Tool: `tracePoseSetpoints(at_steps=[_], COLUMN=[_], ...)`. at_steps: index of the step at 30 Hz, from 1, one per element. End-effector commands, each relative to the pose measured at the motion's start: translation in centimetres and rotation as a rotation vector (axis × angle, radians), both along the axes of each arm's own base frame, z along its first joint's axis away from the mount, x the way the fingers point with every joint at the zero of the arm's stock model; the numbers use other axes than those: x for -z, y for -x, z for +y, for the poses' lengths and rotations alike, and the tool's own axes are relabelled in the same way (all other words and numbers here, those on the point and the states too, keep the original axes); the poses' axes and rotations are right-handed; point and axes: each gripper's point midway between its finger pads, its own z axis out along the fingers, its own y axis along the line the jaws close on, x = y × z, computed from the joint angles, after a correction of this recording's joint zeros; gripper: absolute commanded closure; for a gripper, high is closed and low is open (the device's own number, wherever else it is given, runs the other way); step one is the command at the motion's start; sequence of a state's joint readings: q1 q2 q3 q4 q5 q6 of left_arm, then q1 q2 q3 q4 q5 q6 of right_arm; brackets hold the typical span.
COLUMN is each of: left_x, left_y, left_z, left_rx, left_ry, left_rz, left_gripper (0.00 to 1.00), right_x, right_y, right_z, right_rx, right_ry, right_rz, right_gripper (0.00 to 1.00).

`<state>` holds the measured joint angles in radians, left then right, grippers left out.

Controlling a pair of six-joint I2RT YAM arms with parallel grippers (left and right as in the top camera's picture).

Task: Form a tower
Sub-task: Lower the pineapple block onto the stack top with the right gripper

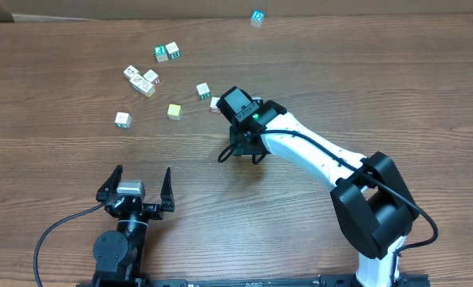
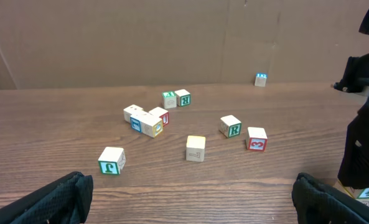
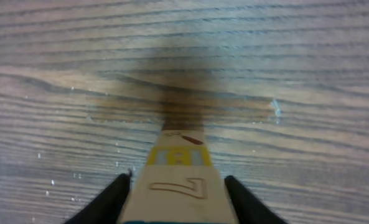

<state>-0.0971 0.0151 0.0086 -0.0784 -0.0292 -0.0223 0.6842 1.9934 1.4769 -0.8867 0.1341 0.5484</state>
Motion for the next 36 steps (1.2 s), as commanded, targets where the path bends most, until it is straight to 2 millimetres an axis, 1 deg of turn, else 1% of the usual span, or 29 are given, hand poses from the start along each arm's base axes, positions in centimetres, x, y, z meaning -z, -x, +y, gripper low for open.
tracePoseSetpoints(at_steps=[1,4,6,8,9,14,19,20,23,27,30,33,36], left_x=[-0.1,-0.1,-0.1,-0.1,-0.1,-0.1,-0.1,-0.1,-0.1,-0.1,-0.1,-0.1,-0.1], left_y=[0.0,0.0,0.0,0.0,0.0,0.0,0.0,0.0,0.0,0.0,0.0,0.0,0.0], left_z=[0.0,0.0,0.0,0.0,0.0,0.0,0.0,0.0,0.0,0.0,0.0,0.0,0.0], left_rx=[0.002,0.002,0.002,0.002,0.002,0.002,0.002,0.002,0.002,0.002,0.002,0.002,0.002], left_ry=[-0.014,-0.014,-0.014,-0.014,-0.014,-0.014,-0.014,-0.014,-0.014,-0.014,-0.014,-0.014,-0.014], left_rz=[-0.011,-0.011,-0.011,-0.011,-0.01,-0.011,-0.011,-0.011,-0.011,-0.011,-0.011,-0.011,-0.011], left_gripper=[0.01,0.0,0.0,0.01,0.01,0.01,0.01,0.01,0.0,0.0,0.0,0.01,0.0], right_x=[0.7,0.7,0.7,0.7,0.7,0.7,0.7,0.7,0.7,0.2,-0.2,-0.4,-0.7], right_y=[0.3,0.3,0.2,0.2,0.2,0.3,0.3,0.3,0.3,0.2,0.1,0.0,-0.2], right_z=[-0.1,-0.1,-0.1,-0.1,-0.1,-0.1,-0.1,-0.1,-0.1,-0.1,0.0,0.1,0.3], right_rx=[0.003,0.003,0.003,0.003,0.003,0.003,0.003,0.003,0.003,0.002,0.002,-0.001,-0.001], right_ry=[0.012,0.012,0.011,0.011,0.011,0.012,0.013,0.013,0.014,0.014,0.013,0.01,0.006], right_rz=[0.016,0.016,0.015,0.015,0.015,0.016,0.018,0.018,0.019,0.019,0.019,0.014,0.009], right_gripper=[0.63,0.64,0.67,0.76,0.78,0.75,0.76,0.75,0.66,0.65,0.56,0.51,0.5])
